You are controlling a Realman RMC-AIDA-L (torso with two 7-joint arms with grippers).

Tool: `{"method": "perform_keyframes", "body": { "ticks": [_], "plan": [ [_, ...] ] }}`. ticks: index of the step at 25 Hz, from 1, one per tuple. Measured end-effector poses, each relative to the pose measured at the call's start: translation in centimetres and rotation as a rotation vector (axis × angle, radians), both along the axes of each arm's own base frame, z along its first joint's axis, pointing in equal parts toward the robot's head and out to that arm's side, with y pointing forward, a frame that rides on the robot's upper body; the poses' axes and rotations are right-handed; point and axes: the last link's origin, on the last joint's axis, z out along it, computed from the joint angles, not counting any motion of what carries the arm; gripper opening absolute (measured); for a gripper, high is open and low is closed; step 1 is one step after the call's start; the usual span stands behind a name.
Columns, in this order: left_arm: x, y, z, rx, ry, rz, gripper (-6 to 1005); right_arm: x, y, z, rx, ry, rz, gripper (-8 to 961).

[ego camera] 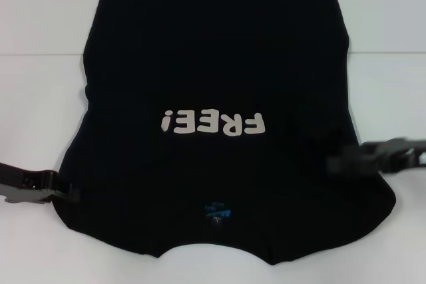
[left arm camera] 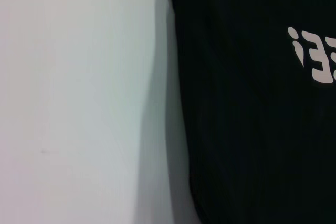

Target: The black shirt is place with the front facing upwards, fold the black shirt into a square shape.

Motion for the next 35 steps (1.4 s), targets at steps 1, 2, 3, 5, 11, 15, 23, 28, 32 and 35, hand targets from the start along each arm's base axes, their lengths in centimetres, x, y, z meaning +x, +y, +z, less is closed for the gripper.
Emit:
{"method": "perform_keyframes", "body": {
  "ticks": [1, 2, 3, 5, 11, 15, 23, 28, 32, 35],
  "plan": [
    [0.0, 0.0, 0.0, 0.0, 0.0, 0.0, 389, 0.0, 0.6, 1.1, 0.004, -0.024, -0.049, 830],
    [0.0, 0.0, 0.1, -0.001, 0.0, 0.0, 368, 0.0, 1.2, 2.1, 0.0, -0.056, -0.108, 829],
    [0.0, 0.0, 0.1, -0.002, 0.0, -0.001, 346, 0.0, 1.7, 3.1, 0.001, -0.084, -0.16, 829],
    [0.0, 0.0, 0.2, -0.003, -0.001, -0.001, 303, 0.0, 2.7, 4.8, -0.004, -0.172, -0.285, 827],
    [0.0, -0.1, 0.1, -0.009, -0.003, -0.002, 112, 0.4, 3.7, 4.7, -0.056, -0.435, -0.471, 825],
    [0.1, -0.1, 0.1, -0.011, -0.011, -0.001, 28, 0.1, 3.4, 2.7, -0.113, -0.44, -0.46, 826],
    [0.2, -0.2, 0.2, -0.014, -0.018, -0.003, 31, -0.1, 2.8, 0.7, -0.166, -0.424, -0.45, 814],
    [0.3, -0.1, 0.2, -0.016, -0.018, -0.005, 34, 0.0, 2.6, -0.1, -0.191, -0.427, -0.451, 758],
    [0.3, -0.1, 0.2, -0.014, -0.02, -0.005, 36, -0.1, 2.6, -0.4, -0.198, -0.448, -0.439, 714],
    [0.3, -0.1, 0.2, -0.013, -0.021, -0.006, 37, -0.2, 2.7, -0.5, -0.196, -0.453, -0.425, 637]
  ]
}}
